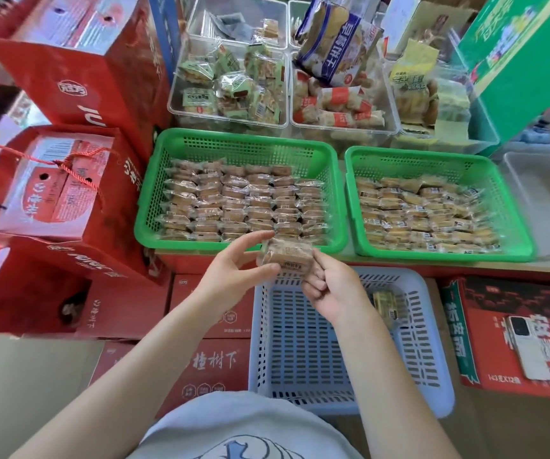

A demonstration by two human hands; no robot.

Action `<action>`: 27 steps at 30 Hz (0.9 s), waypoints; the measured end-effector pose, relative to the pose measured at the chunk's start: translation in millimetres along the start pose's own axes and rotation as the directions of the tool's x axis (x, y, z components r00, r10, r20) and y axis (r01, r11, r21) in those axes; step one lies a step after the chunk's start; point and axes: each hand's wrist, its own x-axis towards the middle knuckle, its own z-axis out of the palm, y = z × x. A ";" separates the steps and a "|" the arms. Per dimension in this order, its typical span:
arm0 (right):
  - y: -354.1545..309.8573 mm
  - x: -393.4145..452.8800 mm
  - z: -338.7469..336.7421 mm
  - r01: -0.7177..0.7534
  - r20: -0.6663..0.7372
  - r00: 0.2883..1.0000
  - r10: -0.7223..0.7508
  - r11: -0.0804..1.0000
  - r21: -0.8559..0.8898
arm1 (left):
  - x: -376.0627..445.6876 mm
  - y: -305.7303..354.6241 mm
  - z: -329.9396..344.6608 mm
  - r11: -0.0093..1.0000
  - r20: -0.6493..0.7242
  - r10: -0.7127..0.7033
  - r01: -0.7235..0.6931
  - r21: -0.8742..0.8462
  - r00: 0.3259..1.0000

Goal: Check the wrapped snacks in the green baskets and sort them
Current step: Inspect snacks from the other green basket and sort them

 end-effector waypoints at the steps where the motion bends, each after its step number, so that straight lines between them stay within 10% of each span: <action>1: -0.5 0.3 0.2 -0.039 0.004 0.999 0.039 0.998 0.052 | 0.5 0.5 1.1 1.000 -0.034 0.020 -0.019 0.008 0.999; 8: -1.6 9.8 -6.2 0.037 -0.064 0.997 -0.048 0.986 -0.160 | 15.5 1.1 7.7 0.981 -0.141 -0.112 0.087 -0.171 0.984; 14: -16.1 21.9 -10.7 0.283 0.138 0.959 -0.247 0.855 -0.436 | 40.9 4.4 17.6 0.966 -0.214 -0.174 0.123 -0.229 0.961; 22: -50.3 68.5 -7.3 0.285 0.046 0.956 -0.290 0.877 -0.387 | 98.3 14.1 27.6 0.951 -0.251 -0.291 0.250 -0.182 0.923; 24: -62.8 83.5 -6.8 0.297 0.031 0.950 -0.309 0.873 -0.387 | 117.0 12.0 28.2 0.969 -0.326 -0.248 0.228 -0.099 0.912; 27: -85.8 110.5 -4.9 0.325 -0.035 0.923 -0.384 0.823 -0.466 | 141.6 -2.3 19.6 0.864 -0.336 0.024 0.150 0.481 0.941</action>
